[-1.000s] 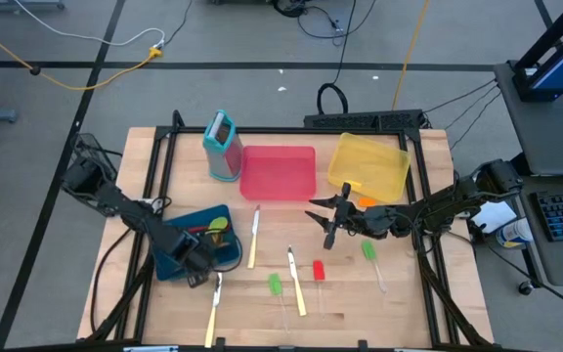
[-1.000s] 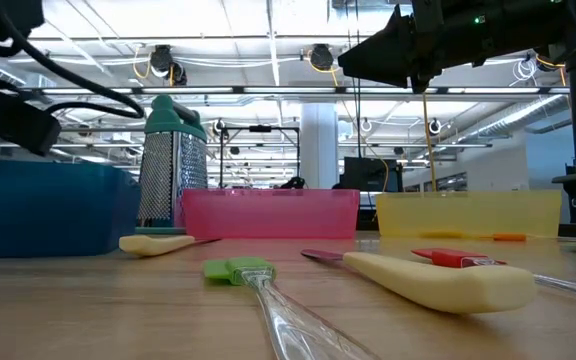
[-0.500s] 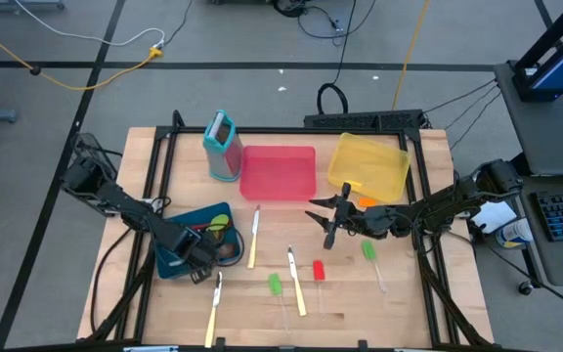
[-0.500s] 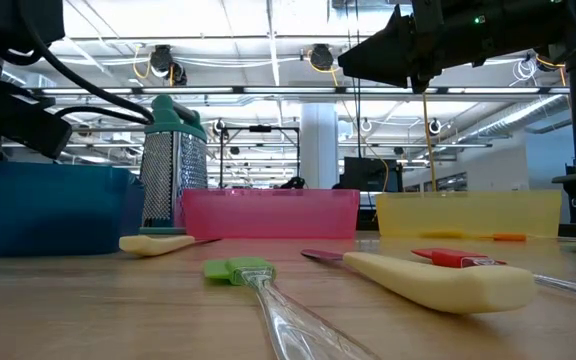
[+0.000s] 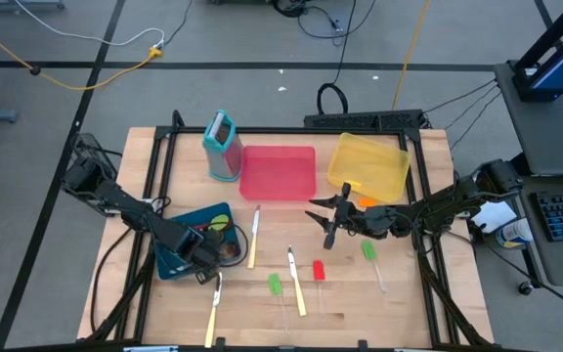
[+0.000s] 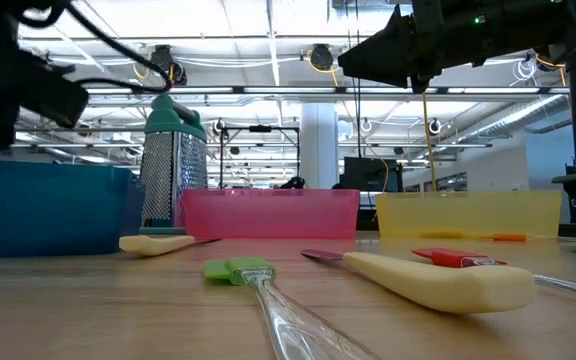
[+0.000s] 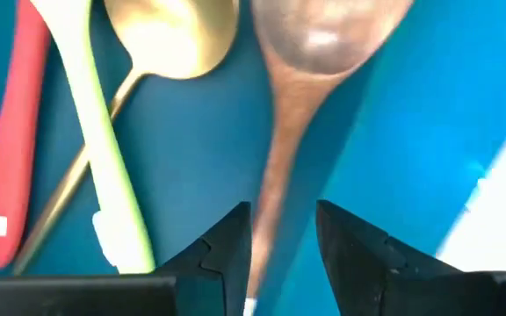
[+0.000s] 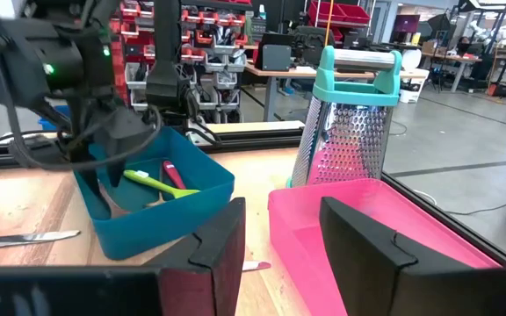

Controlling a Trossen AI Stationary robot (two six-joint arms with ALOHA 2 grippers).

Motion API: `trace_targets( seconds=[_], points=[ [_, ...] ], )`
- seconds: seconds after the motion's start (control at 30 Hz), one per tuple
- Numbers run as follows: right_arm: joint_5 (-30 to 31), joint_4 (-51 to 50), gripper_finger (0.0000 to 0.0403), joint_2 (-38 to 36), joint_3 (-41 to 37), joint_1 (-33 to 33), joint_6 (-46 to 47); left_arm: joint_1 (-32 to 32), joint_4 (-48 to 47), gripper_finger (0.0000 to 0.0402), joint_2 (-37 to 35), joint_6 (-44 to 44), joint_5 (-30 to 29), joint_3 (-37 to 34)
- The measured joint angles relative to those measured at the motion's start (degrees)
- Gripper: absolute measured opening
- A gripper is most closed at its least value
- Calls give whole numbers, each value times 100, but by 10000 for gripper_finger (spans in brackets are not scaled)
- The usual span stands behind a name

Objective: Pick & Place Kitchen Items
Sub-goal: Put the bottom left yellow knife into the pink bin

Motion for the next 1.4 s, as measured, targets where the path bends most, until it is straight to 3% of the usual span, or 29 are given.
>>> trace_targets(
  seconds=[0.1, 0.37, 0.7, 0.83, 1.1, 1.4],
  points=[
    [1, 0, 141, 0, 0, 0, 0, -35, -350, 131, -2, -450, -16, 383],
    [-1, -52, 141, 2, 0, 1, 173, -439, -1099, 131, -7, -2636, -45, 1382],
    [-1, -48, 141, 2, 0, 1, 193, -1251, -860, 131, 133, -4782, -443, 1465],
    [-1, -46, 141, 2, 0, -1, 193, -1547, -590, 131, 388, -5068, -440, 1461],
    [-1, -46, 141, 2, 0, 1, 193, -1888, 868, 131, 1197, -4929, -431, 1461],
    [-1, -44, 141, 2, 0, 1, 190, -1939, 2111, 131, 2056, -5010, 199, 1462]
  ],
)
